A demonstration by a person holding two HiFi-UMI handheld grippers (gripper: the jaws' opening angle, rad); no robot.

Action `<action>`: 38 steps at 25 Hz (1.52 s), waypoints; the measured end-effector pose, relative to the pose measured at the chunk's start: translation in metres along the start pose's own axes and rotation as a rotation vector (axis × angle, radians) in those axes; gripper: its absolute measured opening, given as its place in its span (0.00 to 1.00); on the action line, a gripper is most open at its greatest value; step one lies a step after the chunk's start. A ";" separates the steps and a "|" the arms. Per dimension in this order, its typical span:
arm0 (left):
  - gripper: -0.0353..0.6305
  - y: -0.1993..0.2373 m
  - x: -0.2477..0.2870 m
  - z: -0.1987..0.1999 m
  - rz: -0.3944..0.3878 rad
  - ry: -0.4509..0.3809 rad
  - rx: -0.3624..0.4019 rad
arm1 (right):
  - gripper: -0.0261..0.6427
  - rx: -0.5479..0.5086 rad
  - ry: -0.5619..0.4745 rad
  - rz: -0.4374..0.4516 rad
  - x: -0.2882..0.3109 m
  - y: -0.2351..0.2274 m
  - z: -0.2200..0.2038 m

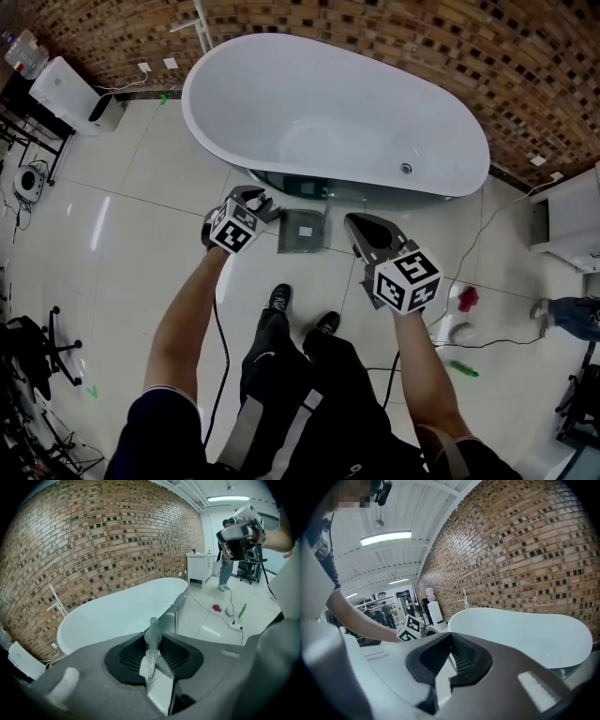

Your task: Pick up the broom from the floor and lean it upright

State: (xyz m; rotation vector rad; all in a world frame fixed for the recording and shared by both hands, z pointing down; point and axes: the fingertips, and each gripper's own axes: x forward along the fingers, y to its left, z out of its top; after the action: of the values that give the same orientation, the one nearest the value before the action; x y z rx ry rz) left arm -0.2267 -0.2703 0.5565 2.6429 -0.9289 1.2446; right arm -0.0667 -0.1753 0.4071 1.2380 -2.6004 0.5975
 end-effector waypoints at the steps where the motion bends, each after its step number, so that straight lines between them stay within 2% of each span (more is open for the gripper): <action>1: 0.20 0.003 -0.002 0.002 -0.012 -0.003 -0.006 | 0.04 -0.003 -0.007 -0.008 0.003 0.000 0.007; 10: 0.20 0.008 -0.014 0.015 -0.139 0.005 -0.020 | 0.04 -0.001 -0.084 -0.090 0.019 0.002 0.066; 19: 0.20 0.000 -0.023 0.020 -0.221 0.026 -0.017 | 0.04 0.002 -0.112 -0.143 0.028 0.010 0.086; 25: 0.20 0.019 -0.004 0.028 -0.214 0.011 -0.053 | 0.04 0.013 -0.094 -0.178 0.033 0.010 0.081; 32: 0.20 0.054 0.020 0.040 -0.189 -0.011 -0.158 | 0.04 0.026 -0.076 -0.226 0.030 -0.002 0.080; 35: 0.20 0.061 0.026 0.043 -0.214 -0.014 -0.198 | 0.04 0.035 -0.070 -0.241 0.031 -0.007 0.078; 38: 0.20 0.063 0.025 0.045 -0.230 -0.009 -0.207 | 0.04 0.039 -0.072 -0.247 0.034 -0.010 0.078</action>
State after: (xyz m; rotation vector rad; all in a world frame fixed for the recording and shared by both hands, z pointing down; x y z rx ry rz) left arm -0.2189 -0.3477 0.5336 2.5091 -0.6878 1.0262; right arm -0.0808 -0.2387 0.3515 1.5893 -2.4473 0.5680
